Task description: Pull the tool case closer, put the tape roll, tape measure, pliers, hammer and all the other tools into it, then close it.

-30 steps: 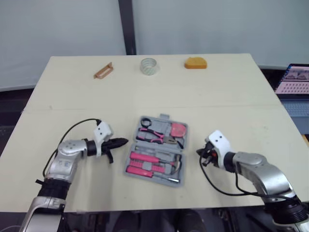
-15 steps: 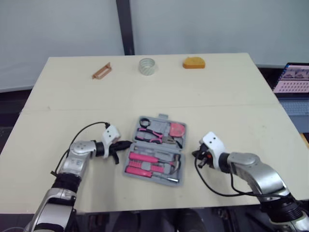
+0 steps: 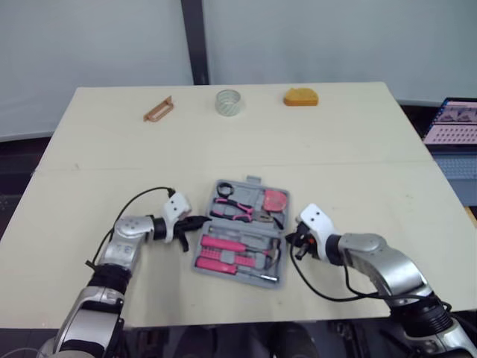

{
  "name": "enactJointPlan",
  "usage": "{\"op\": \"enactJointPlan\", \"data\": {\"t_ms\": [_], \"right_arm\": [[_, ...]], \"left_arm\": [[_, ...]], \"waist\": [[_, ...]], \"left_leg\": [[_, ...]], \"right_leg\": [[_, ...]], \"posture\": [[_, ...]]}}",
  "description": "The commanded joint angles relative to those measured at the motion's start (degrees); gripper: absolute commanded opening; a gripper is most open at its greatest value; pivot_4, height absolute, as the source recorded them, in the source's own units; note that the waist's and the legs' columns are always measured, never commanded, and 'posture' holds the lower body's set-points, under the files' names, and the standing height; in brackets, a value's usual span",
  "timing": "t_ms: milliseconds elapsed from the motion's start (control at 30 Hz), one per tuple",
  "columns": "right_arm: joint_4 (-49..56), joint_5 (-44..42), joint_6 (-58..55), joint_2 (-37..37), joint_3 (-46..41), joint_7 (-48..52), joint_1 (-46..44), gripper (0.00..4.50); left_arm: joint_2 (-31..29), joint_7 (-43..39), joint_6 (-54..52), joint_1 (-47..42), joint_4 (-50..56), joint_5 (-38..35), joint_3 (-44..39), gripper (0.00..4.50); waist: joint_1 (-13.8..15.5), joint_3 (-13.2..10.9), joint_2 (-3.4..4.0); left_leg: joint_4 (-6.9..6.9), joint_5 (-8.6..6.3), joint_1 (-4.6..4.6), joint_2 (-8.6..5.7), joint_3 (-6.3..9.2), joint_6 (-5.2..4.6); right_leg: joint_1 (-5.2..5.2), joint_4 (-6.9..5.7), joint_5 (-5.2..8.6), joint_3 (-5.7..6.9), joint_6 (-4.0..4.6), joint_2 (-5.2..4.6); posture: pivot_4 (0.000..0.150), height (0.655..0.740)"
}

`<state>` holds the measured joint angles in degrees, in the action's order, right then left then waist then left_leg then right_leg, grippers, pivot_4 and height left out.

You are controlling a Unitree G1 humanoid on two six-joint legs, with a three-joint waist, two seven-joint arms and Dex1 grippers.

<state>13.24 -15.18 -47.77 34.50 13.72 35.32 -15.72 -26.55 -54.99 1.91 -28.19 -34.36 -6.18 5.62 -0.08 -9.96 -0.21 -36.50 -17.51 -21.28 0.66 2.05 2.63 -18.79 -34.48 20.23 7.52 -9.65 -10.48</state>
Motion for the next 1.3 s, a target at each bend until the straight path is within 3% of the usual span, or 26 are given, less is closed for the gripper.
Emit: {"op": "enactJointPlan", "data": {"t_ms": [33,1300], "right_arm": [[0.5,0.4,0.8,-0.7,0.5,1.0,-0.9,0.05],[10.6,-1.3,-1.8,2.8,-0.7,5.9,5.0,0.05]], "left_arm": [[0.3,-0.7,0.1,1.2,2.7,0.1,0.5,0.0],[-2.0,-0.4,-12.5,18.7,29.7,-2.2,0.6,0.0]], "waist": [[0.0,0.0,0.0],[0.1,0.0,0.0]], "left_leg": [[0.0,0.0,0.0,0.0,0.0,0.0],[0.01,-0.01,0.0,0.02,0.0,0.0]], "right_leg": [[0.0,0.0,0.0,0.0,0.0,0.0],[-0.01,-0.01,0.0,-0.03,0.0,0.0]], "posture": [[0.15,0.74],[0.15,0.74]]}}
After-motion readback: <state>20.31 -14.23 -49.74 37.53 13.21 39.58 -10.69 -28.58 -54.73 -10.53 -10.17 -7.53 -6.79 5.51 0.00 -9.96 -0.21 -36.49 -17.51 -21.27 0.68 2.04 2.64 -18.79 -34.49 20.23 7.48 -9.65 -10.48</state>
